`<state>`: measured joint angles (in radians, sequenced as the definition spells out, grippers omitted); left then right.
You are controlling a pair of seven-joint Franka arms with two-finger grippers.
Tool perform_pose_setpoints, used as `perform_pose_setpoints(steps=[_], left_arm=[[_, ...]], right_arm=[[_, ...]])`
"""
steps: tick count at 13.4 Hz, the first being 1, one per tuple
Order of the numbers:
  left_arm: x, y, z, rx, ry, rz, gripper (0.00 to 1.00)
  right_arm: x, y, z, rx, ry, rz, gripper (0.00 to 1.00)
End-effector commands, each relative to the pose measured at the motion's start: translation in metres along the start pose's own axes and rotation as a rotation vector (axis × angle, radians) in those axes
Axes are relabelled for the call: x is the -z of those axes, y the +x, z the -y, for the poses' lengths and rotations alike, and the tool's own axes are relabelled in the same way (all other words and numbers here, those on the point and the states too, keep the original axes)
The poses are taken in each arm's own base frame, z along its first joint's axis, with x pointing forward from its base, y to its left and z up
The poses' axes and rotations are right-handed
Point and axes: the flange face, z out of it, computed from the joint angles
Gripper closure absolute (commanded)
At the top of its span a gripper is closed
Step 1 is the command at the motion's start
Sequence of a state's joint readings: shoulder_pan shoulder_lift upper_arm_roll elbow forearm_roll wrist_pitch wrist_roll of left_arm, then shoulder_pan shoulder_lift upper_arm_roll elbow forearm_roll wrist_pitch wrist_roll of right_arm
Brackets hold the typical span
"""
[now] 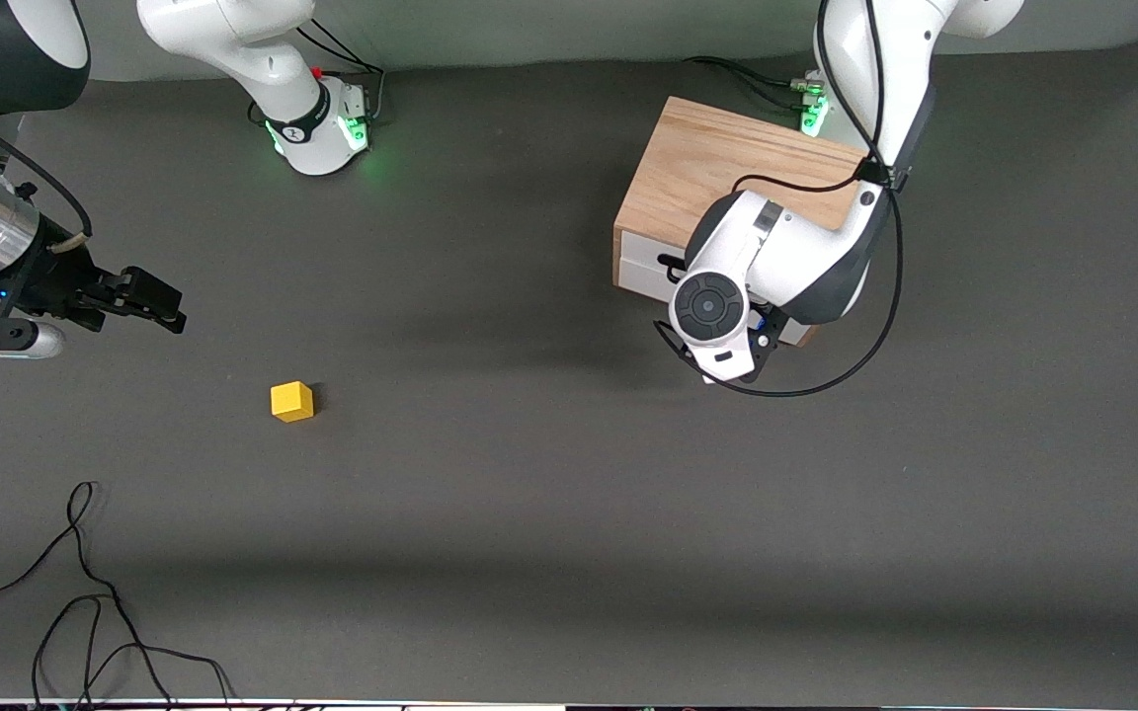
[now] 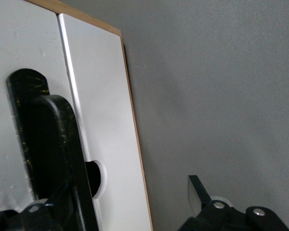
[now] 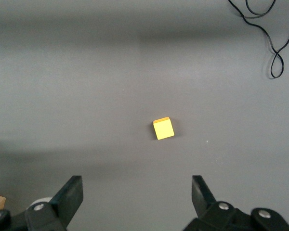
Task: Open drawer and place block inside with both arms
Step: 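Pull the drawer handle outward with the left gripper to open the drawer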
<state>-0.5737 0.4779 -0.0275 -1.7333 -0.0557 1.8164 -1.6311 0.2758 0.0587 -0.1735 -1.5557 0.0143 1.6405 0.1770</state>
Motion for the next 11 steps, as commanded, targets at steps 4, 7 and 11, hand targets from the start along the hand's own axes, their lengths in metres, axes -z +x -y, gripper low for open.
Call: perform_pose_setpoints(steps=[4,7,11], left_arm=[[0.007,0.0,-0.011,0.011,-0.083,-0.032,0.0],[0.019,0.001,-0.019,0.012,-0.112,-0.031,0.0],[0.031,0.004,-0.033,0.016,-0.167,-0.029,0.0]], right_arm=[[0.007,-0.002,0.001,-0.016,0.005,0.001,0.0],[0.007,-0.002,0.001,-0.014,0.005,0.001,0.0],[0.007,-0.002,0.001,-0.016,0.005,0.001,0.0]])
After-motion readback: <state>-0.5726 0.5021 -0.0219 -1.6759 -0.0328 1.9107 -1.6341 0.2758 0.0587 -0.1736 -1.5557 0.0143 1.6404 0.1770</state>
